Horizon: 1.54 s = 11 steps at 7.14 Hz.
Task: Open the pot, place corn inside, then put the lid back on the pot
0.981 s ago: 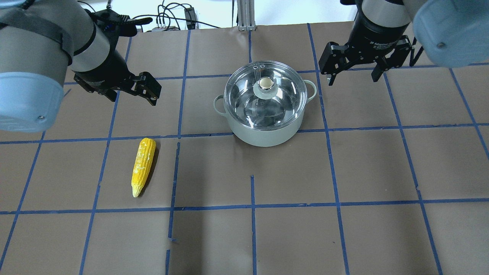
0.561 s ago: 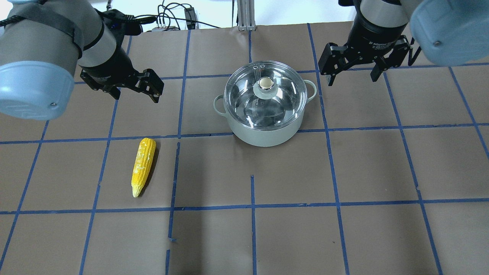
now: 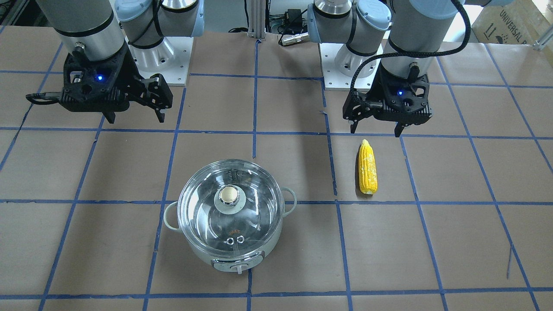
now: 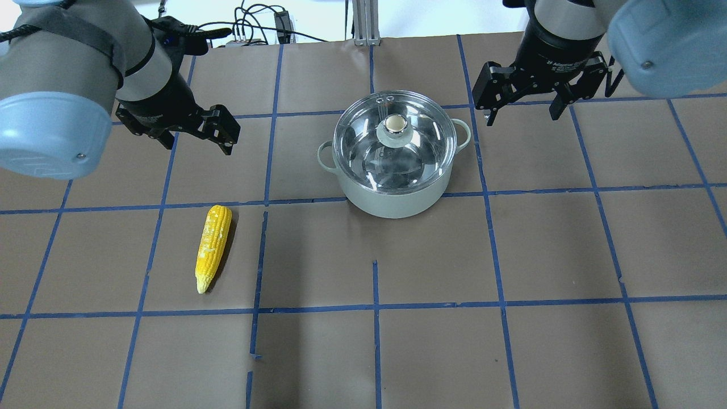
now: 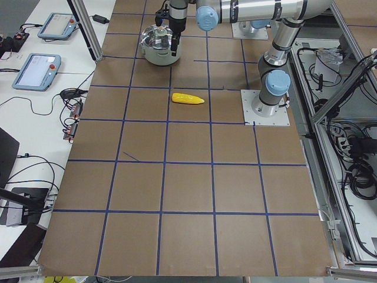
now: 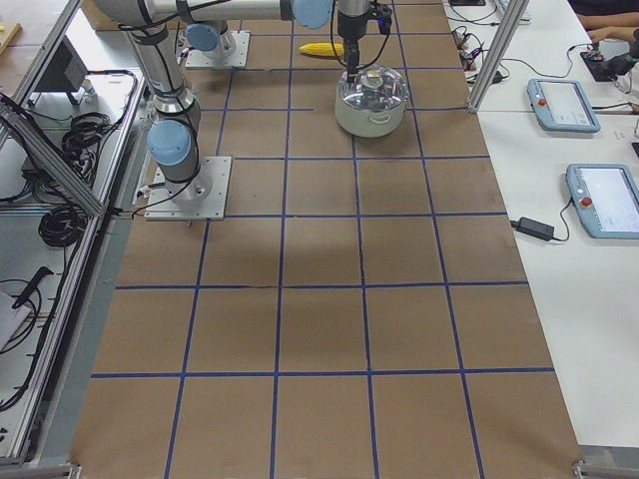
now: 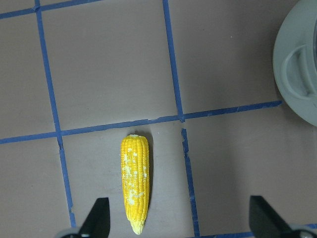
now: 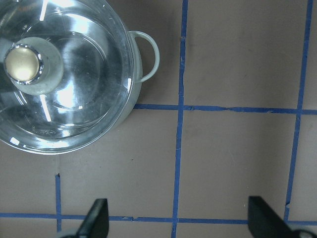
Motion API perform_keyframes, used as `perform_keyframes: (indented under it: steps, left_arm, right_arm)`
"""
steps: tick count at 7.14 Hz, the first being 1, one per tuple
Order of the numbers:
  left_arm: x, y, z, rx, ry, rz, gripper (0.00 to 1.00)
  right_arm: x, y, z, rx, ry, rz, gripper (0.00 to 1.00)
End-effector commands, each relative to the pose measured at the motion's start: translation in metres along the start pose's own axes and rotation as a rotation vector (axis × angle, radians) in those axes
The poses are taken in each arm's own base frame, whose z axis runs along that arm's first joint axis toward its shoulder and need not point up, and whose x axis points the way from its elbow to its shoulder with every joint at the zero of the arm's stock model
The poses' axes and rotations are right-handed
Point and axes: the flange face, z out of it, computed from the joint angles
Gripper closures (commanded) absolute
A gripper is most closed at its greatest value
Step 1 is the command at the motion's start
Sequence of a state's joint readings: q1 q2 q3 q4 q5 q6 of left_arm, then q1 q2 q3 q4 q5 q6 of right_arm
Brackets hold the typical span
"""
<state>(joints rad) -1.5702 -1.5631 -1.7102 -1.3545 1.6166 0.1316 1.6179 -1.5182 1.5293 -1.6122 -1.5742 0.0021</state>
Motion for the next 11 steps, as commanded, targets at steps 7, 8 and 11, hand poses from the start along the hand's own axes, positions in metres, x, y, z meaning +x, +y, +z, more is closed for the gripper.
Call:
perform_keyframes:
  steps: [7, 8, 11]
  left_arm:
    - [-0.001, 0.001, 0.006, -0.013, 0.000, -0.006, 0.00]
    - [-0.001, 0.001, 0.006, -0.011, 0.001, -0.011, 0.00]
    - [-0.001, 0.001, 0.006, -0.011, 0.003, -0.012, 0.00]
  right_arm:
    - [0.000, -0.015, 0.010, 0.043, 0.006, -0.004, 0.00]
    - [0.001, -0.017, 0.011, 0.042, 0.010, -0.007, 0.00]
    - [-0.010, -0.017, 0.008, 0.049, -0.013, -0.019, 0.00]
